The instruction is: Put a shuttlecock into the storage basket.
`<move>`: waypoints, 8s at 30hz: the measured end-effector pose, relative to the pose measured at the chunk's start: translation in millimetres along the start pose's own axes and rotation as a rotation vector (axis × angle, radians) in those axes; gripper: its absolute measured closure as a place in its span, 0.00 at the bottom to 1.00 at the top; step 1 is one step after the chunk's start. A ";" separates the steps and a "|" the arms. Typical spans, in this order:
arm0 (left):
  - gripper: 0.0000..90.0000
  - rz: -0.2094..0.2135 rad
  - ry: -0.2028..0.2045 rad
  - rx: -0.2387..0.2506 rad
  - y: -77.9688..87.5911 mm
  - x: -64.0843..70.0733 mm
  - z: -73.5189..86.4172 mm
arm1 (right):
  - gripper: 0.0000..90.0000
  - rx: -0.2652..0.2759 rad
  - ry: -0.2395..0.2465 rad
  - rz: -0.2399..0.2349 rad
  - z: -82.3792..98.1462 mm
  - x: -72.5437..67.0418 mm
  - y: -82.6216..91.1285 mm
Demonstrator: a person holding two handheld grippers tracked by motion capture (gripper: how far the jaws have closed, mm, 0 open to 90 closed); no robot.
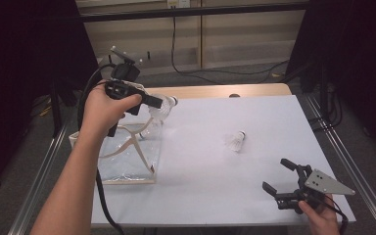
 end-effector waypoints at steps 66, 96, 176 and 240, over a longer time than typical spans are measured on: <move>1.00 -0.131 0.105 0.003 36.4 -35.2 -0.8 | 0.01 0.000 0.001 0.003 -0.4 0.1 0.9; 0.99 -0.174 0.151 -0.023 30.9 -57.3 13.6 | 0.01 0.000 0.001 0.003 -0.2 0.2 0.4; 0.99 -0.246 0.223 -0.005 14.9 -89.9 26.9 | 0.01 0.001 0.002 0.000 -0.1 0.2 0.0; 0.65 -0.121 0.154 0.037 9.8 -61.7 22.6 | 0.01 0.001 0.004 0.001 -0.3 0.2 0.0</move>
Point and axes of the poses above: each handheld gripper's, and its own axes: y roughly backward along the jaws, z roughly out of its underside, x roughly to its right, the point moved 6 cm from there along -y, roughly forward along the jaws
